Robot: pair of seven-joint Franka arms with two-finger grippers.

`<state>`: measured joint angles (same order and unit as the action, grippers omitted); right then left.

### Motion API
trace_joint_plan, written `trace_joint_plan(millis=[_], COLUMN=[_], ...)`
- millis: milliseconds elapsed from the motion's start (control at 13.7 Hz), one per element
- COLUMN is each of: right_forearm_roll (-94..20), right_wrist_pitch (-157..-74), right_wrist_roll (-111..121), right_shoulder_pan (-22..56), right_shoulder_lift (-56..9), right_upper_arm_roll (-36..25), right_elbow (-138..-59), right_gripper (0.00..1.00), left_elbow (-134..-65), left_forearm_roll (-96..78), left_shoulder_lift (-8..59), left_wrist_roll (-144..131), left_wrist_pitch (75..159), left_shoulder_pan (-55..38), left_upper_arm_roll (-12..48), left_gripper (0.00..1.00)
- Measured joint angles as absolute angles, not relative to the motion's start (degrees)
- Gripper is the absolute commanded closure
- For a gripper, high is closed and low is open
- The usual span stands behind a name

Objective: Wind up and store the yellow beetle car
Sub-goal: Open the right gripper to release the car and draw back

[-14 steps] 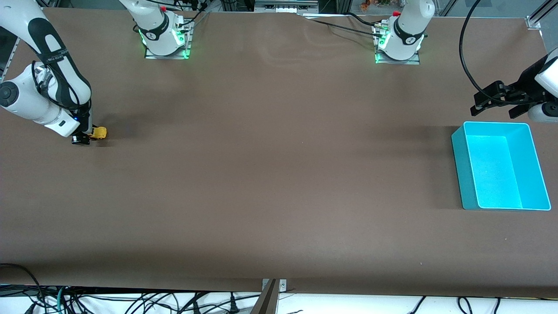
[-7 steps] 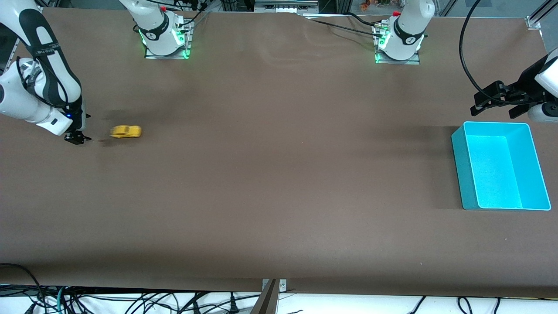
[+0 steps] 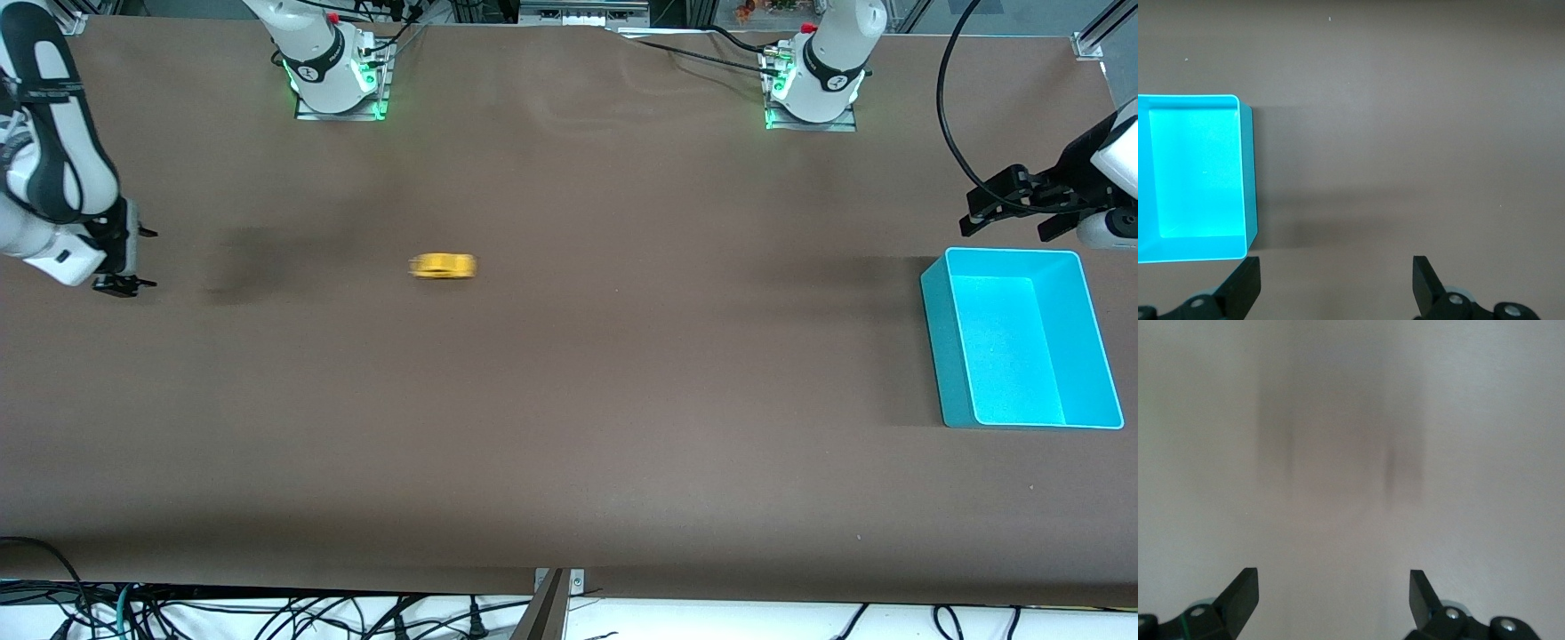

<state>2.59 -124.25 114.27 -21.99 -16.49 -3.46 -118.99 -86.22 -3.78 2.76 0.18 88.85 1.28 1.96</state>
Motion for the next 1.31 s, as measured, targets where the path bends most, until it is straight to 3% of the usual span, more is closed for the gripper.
trace_joint_plan(millis=[292,584,1314], right_forearm_roll=[-1.02,-1.44,-1.60], right_wrist_pitch=[-121.57,-112.89,-109.30], right_wrist_roll=[102.80,93.69,85.50], right_shoulder_pan=[-21.96,-21.94,-21.61], right_shoulder_lift=[-16.57,-16.64,-17.52], right_upper_arm_roll=[-0.64,1.14,1.59], right_elbow=[-113.94,-107.53,-105.29], right_gripper=[0.00,0.00,0.00], left_elbow=[-86.23,-86.24,-86.94], left_forearm_roll=[-3.78,-3.78,-3.78], left_shoulder_lift=[3.07,4.06,9.74], left_wrist_roll=[0.23,0.23,6.13], left_wrist_pitch=[88.85,88.85,88.53], left_shoulder_pan=[1.05,0.86,-0.80], left_upper_arm_roll=[2.12,2.28,2.86], left_gripper=[0.00,0.00,0.00])
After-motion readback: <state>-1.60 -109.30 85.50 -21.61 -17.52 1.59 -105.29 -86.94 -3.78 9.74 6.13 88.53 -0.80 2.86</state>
